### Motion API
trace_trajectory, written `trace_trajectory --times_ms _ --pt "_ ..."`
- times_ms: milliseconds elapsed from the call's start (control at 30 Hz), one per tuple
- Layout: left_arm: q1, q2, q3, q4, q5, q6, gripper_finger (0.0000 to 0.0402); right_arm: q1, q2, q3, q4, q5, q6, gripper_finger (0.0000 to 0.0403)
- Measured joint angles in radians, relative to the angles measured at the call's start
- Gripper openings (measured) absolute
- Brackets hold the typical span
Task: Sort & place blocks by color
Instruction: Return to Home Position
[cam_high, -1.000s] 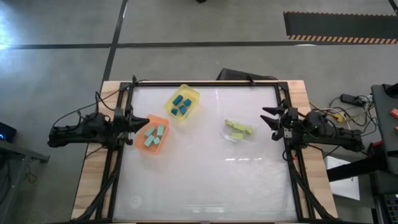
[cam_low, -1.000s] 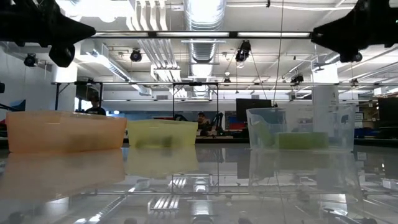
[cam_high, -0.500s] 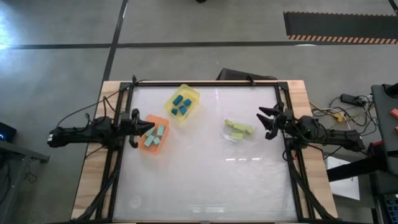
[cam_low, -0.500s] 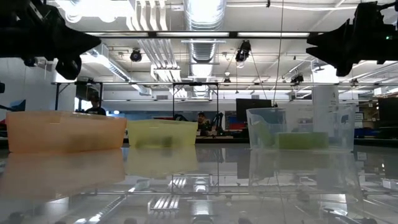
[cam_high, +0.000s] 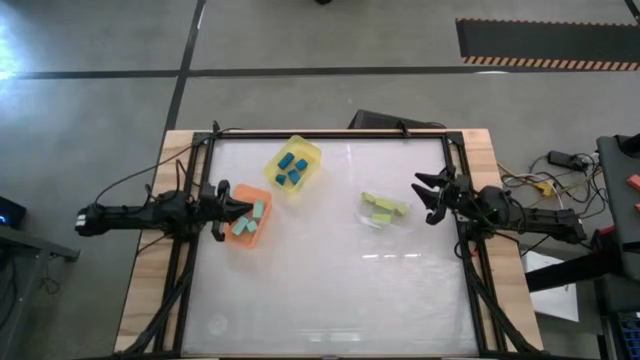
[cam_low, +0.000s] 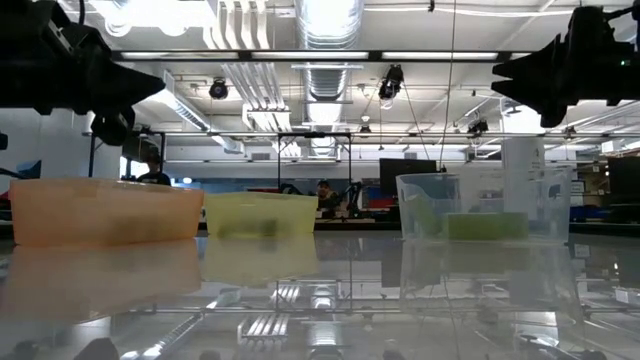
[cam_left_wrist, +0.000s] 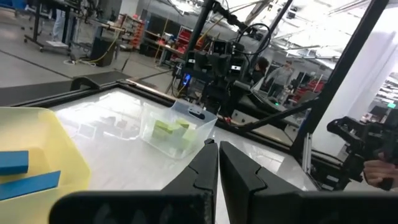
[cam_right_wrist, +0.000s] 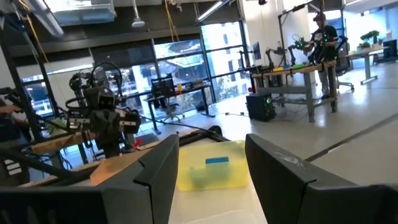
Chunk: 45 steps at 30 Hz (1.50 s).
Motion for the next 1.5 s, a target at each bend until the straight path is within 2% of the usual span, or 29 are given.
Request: trace_trajectory --times_ms 233,433,1500 --pt "0.0 0.03 -0.001 -0.011 -0.003 0.002 0.0 0.0 0.001 0.0 -0.102 0.0 0.11 0.0176" --pt "0.0 0.063 -0.002 -0.006 -0.003 0.002 0.0 0.0 0.002 0.0 -0.14 0.0 0.07 0.0176" --pt "0.0 0.19 -0.004 -0.006 -0.005 0.002 0.0 0.0 0.003 -0.001 -0.147 0.0 0.07 0.0176"
